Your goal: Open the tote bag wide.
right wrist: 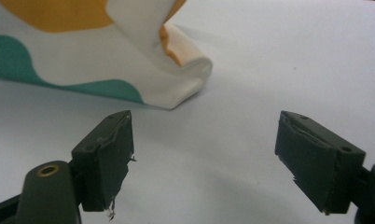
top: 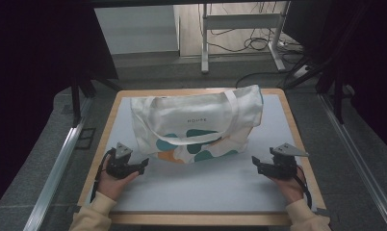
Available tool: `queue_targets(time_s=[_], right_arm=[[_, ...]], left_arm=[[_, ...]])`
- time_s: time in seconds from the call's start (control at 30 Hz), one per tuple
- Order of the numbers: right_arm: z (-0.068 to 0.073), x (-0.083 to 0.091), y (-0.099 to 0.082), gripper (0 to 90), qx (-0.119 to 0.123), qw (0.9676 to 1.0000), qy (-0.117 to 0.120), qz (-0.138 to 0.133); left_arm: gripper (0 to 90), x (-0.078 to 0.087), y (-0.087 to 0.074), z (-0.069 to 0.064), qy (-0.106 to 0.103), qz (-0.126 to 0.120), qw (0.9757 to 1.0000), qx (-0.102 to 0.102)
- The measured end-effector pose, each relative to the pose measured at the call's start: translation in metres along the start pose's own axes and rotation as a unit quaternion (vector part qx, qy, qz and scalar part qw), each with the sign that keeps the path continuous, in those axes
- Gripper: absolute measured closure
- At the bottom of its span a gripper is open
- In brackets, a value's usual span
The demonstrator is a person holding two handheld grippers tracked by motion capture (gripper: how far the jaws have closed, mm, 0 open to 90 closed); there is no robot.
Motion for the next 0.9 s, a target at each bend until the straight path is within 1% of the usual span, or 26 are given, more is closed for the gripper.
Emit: queue_targets(time_s=[0.07, 0.1, 0.17, 0.2, 0.27, 0.3, 0.37, 0.47, 0.53, 0.6, 0.73, 0.77, 0.9], right_arm=[[0.001, 0.001, 0.000, 21.2, 0.004, 1.0000, 0.003, -0.002], [0.002, 0.001, -0.001, 21.7, 0.007, 1.0000, 0.005, 0.000], [0.003, 0.000, -0.005, 23.5, 0.008, 0.9998, 0.010, 0.013], [0.004, 0.000, -0.007, 24.2, 0.010, 0.9997, 0.017, 0.016], [0.006, 0.000, -0.010, 24.6, 0.018, 0.9993, 0.027, 0.020], [0.007, 0.000, -0.012, 24.5, 0.022, 0.9991, 0.030, 0.021], [0.006, 0.001, -0.011, 24.6, 0.025, 0.9989, 0.032, 0.020], [0.004, 0.003, -0.008, 24.6, 0.017, 0.9991, 0.034, 0.017], [0.003, 0.005, -0.007, 24.7, 0.009, 0.9992, 0.034, 0.017], [0.002, 0.005, -0.006, 25.1, 0.008, 0.9994, 0.028, 0.018], [0.002, 0.007, -0.004, 25.1, 0.003, 0.9994, 0.029, 0.018], [0.001, 0.007, -0.003, 25.1, 0.003, 0.9995, 0.028, 0.016], [-0.002, 0.007, 0.004, 25.2, 0.000, 0.9996, 0.028, 0.008]], left_arm=[[23.3, 0.001, 0.000, -0.002, -0.005, 0.005, 1.0000, 0.000], [24.7, 0.001, 0.000, -0.003, -0.003, 0.007, 1.0000, 0.000], [25.0, 0.001, 0.002, -0.004, -0.005, 0.003, 1.0000, -0.003], [24.9, 0.001, 0.003, -0.005, -0.006, 0.001, 1.0000, -0.004], [25.0, 0.001, 0.004, -0.005, -0.006, -0.003, 1.0000, -0.004], [25.0, 0.001, 0.005, -0.004, -0.010, -0.007, 0.9999, 0.001], [25.8, -0.001, 0.005, -0.004, -0.018, -0.005, 0.9998, 0.003], [25.9, 0.001, 0.005, -0.005, -0.020, -0.009, 0.9998, 0.003], [26.1, 0.004, 0.006, -0.006, -0.027, -0.012, 0.9996, 0.005], [26.8, 0.007, 0.006, -0.006, -0.032, -0.014, 0.9994, 0.008], [27.1, 0.010, 0.008, -0.005, -0.040, -0.018, 0.9990, 0.008], [27.0, 0.011, 0.010, -0.004, -0.047, -0.020, 0.9987, 0.007], [26.8, 0.015, 0.012, -0.002, -0.052, -0.028, 0.9982, 0.005]])
Point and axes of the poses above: each handheld gripper's, and its own axes: x roughly backward along the jaws, y roughly out of its top, z roughly to its left, the point moved 6 cm from there along -x, roughly forward along the jaws, and after that the axes turned 10 degrees about -y, right-handed, at the moved point
